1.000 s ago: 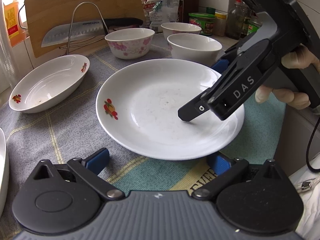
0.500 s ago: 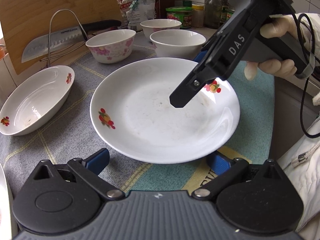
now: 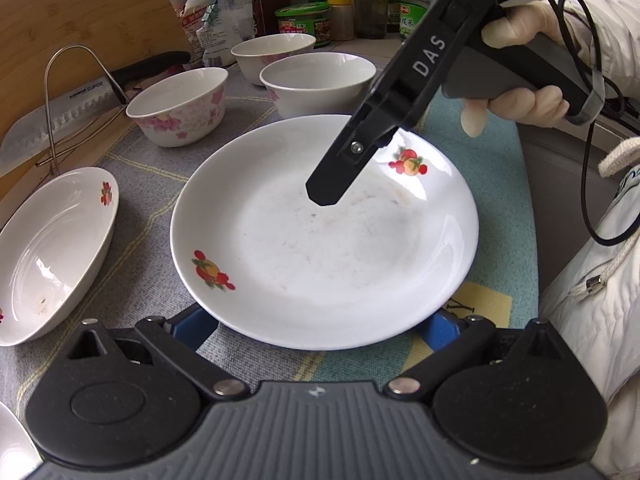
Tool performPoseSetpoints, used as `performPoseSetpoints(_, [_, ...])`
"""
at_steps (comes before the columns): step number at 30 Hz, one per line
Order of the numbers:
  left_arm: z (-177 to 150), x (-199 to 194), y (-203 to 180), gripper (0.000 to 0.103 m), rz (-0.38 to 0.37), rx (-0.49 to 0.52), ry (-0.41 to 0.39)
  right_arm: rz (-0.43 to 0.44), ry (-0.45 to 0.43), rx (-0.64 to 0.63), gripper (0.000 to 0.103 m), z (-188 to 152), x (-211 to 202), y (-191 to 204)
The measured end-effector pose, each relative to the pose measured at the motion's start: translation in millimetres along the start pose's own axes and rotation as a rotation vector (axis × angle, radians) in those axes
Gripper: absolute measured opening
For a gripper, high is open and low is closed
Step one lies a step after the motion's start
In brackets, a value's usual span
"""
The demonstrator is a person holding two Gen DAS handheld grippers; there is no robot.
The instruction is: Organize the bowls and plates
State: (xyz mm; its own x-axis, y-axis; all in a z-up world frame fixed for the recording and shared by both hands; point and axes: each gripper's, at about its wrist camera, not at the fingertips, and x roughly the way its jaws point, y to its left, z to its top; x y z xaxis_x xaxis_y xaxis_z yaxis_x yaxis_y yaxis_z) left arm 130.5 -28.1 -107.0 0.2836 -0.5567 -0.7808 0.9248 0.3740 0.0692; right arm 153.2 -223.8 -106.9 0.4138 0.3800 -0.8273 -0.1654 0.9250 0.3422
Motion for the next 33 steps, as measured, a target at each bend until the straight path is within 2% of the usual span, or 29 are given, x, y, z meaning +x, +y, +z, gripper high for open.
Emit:
performPoseSetpoints(5, [1,2,6,0.101,-0.046,0.031,0.014,0.002,0.022,0.046,0.102,5,2,0])
performPoseSetpoints(12, [2,4,10,0.102,-0.073,0.055,0.02,0.019,0.063,0.095,0.101,11,3,-3])
performPoseSetpoints(33, [1,-2,7,0.101,-0.067,0.061,0.02,0.021,0.092,0.1,0.101,11,2,-1])
